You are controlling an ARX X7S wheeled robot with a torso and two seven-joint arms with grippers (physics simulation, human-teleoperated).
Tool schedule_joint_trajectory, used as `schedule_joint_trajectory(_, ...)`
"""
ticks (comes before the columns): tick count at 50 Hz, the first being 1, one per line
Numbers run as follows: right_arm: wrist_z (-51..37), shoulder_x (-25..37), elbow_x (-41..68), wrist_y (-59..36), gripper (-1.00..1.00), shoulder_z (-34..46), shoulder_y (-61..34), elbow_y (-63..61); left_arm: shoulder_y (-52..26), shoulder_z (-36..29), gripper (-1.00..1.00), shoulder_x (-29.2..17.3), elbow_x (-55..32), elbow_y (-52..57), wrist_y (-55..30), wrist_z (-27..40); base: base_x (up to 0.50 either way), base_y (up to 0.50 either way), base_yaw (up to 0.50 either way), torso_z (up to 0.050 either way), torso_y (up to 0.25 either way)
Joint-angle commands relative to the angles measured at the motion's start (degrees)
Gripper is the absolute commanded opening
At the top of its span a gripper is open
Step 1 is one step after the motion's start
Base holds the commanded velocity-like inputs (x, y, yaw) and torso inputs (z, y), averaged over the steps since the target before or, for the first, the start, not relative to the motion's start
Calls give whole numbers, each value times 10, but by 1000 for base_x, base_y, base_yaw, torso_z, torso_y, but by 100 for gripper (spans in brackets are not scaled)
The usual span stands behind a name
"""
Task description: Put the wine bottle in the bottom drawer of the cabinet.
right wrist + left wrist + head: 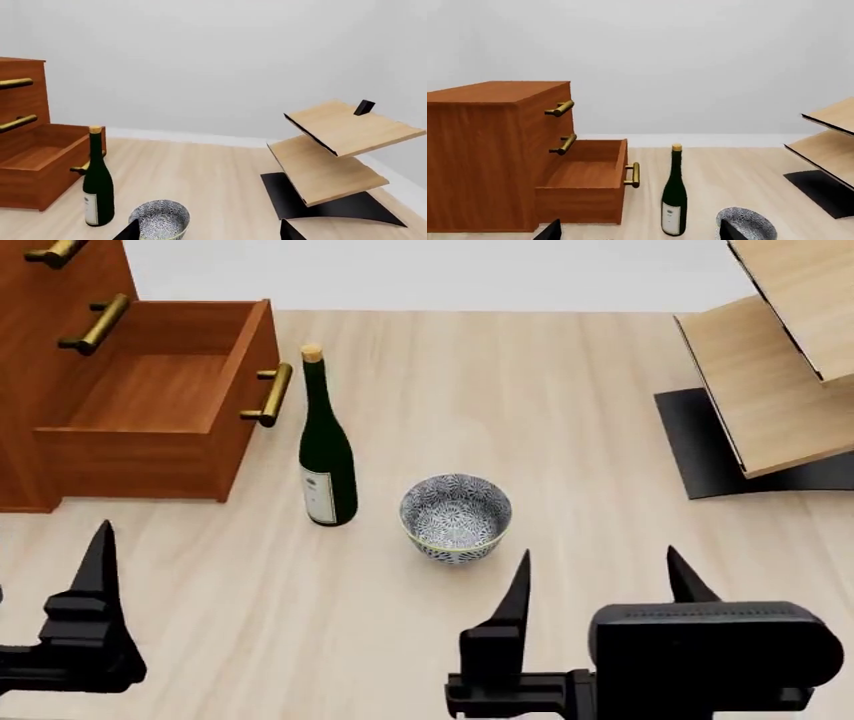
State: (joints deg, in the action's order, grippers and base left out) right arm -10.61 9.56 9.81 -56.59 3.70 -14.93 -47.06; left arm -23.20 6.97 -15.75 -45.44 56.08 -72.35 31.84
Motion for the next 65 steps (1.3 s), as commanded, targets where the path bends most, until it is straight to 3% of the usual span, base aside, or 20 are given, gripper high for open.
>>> schedule_joint_trajectory(1,-14,7,-10,7,100,16,1,-6,-18,93,100,-38,-22,-55,13,16,0,0,0,0,0)
schedule_joint_trajectory(2,-16,8,-11,4,100,17,0,-5,11,93,100,-46,12,-61,60,2,0,0,0,0,0)
schedule_joint_trajectory(5,-17,10,-12,6,100,19,-2,-4,-28,147,100,-47,0,-79,35,34,0,0,0,0,0)
schedule_joint_trajectory(13,-24,14,-15,12,100,24,0,-5,-20,271,100,-48,54,-139,106,65,0,0,0,0,0)
schedule_joint_trajectory(19,-25,15,-13,23,100,22,3,3,-7,319,100,-34,97,-136,171,88,0,0,0,0,0)
schedule_joint_trajectory(21,-25,17,-13,25,100,22,4,4,32,325,100,-6,138,-152,250,73,0,0,0,0,0)
schedule_joint_trajectory(41,-29,23,-8,39,100,24,7,4,20,451,100,4,163,-164,359,96,0,0,0,0,0)
schedule_joint_trajectory(45,-30,24,-8,47,100,24,8,7,11,472,100,13,145,-170,358,103,0,0,0,0,0)
schedule_joint_trajectory(47,-30,24,-7,49,100,24,9,9,-9,513,100,28,46,-177,365,59,0,0,0,0,0)
schedule_joint_trajectory(50,-30,26,-6,52,100,22,13,9,-35,534,100,11,3,-172,328,97,0,0,0,0,0)
schedule_joint_trajectory(56,-30,25,0,61,100,16,21,14,-41,592,100,44,-114,-197,367,26,0,0,0,0,0)
schedule_joint_trajectory(57,-30,27,-2,64,100,17,23,15,-49,590,100,26,-116,-186,350,57,0,0,0,0,0)
schedule_joint_trajectory(65,-31,29,5,58,100,11,25,9,-58,631,100,46,-181,-207,392,-1,0,0,0,0,0)
